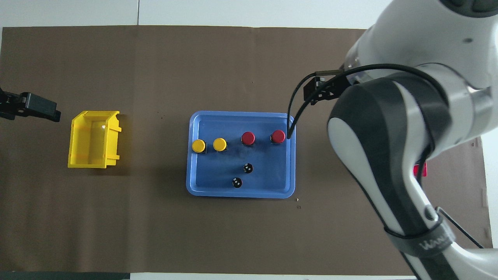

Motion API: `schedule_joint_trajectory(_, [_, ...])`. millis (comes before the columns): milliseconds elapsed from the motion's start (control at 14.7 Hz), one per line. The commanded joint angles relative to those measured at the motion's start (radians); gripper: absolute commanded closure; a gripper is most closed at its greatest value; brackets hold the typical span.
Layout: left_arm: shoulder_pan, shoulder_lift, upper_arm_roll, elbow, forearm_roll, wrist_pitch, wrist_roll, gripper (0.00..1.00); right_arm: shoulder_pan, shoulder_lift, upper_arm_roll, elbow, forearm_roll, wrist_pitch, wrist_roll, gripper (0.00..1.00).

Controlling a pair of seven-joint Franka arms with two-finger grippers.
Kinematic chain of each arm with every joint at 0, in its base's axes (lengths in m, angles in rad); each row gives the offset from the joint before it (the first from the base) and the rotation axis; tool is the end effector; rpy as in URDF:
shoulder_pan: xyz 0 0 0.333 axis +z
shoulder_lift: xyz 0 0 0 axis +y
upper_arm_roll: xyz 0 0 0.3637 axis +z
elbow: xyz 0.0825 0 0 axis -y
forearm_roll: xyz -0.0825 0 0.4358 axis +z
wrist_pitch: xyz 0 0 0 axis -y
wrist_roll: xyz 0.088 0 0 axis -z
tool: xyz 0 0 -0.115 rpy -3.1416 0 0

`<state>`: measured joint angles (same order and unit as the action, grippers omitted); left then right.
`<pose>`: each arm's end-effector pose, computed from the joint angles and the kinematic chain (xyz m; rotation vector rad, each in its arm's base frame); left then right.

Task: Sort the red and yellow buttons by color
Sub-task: 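Reach the right gripper into the tray and grasp a red button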

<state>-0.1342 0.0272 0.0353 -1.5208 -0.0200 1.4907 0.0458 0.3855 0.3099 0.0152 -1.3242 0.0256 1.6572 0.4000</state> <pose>0.6042 -0.0627 0.6669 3.1145 -0.2273 -0.0902 0.6628 0.2819 0.5961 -3.1048 0.0031 -0.0148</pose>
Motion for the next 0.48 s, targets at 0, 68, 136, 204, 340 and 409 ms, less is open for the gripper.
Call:
schedule_joint_trajectory(0, [0.015, -0.029, -0.009, -0.032, 0.02, 0.002, 0.017, 0.0, 0.076, 0.034, -0.003, -0.128, 0.004, 0.189, 0.13, 0.0])
schedule_joint_trajectory(68, [0.015, -0.029, -0.009, -0.03, 0.02, 0.002, 0.017, 0.0, 0.104, 0.041, -0.003, -0.171, -0.001, 0.244, 0.146, 0.0])
schedule_joint_trajectory(136, [0.015, -0.029, -0.009, -0.03, 0.02, 0.002, 0.017, 0.0, 0.113, 0.046, -0.003, -0.212, -0.003, 0.28, 0.152, 0.0])
schedule_joint_trajectory(204, [0.015, -0.027, -0.009, -0.03, 0.02, 0.002, 0.017, 0.0, 0.108, 0.048, -0.003, -0.251, -0.003, 0.324, 0.151, 0.0])
schedule_joint_trajectory(340, [0.013, -0.029, -0.011, -0.03, 0.02, 0.002, 0.017, 0.0, 0.108, 0.04, -0.003, -0.326, -0.003, 0.393, 0.151, 0.02])
schedule_joint_trajectory(409, [0.013, -0.029, -0.009, -0.03, 0.02, 0.002, 0.017, 0.0, 0.111, 0.041, -0.003, -0.346, -0.003, 0.406, 0.149, 0.07])
